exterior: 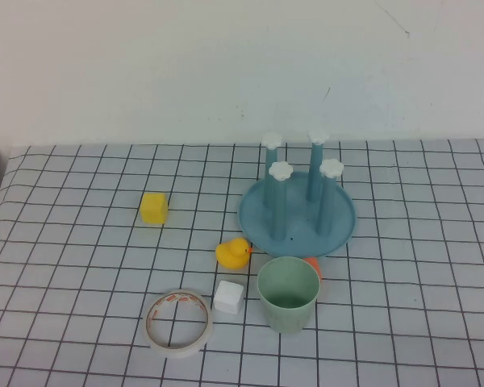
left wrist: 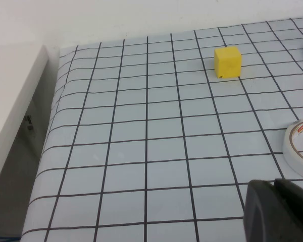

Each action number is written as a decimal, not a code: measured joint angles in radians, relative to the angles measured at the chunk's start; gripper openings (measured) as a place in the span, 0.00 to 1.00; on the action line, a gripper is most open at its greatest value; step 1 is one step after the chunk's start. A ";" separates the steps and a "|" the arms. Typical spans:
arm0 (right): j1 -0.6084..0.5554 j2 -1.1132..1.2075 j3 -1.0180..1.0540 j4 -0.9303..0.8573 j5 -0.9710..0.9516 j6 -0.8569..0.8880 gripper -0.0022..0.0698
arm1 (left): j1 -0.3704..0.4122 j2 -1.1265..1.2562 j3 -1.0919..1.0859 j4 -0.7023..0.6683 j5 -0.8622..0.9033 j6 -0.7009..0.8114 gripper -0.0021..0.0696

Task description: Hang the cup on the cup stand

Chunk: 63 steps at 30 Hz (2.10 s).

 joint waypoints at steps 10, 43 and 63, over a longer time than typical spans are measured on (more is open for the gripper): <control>0.000 0.000 0.000 0.025 0.000 0.000 0.03 | 0.000 0.000 0.000 0.000 0.000 0.000 0.03; 0.000 0.000 0.000 0.030 0.000 0.000 0.03 | 0.000 0.000 0.000 0.000 0.000 0.000 0.03; 0.000 0.000 0.000 0.031 0.000 0.000 0.03 | 0.000 0.000 0.000 0.000 0.000 0.000 0.03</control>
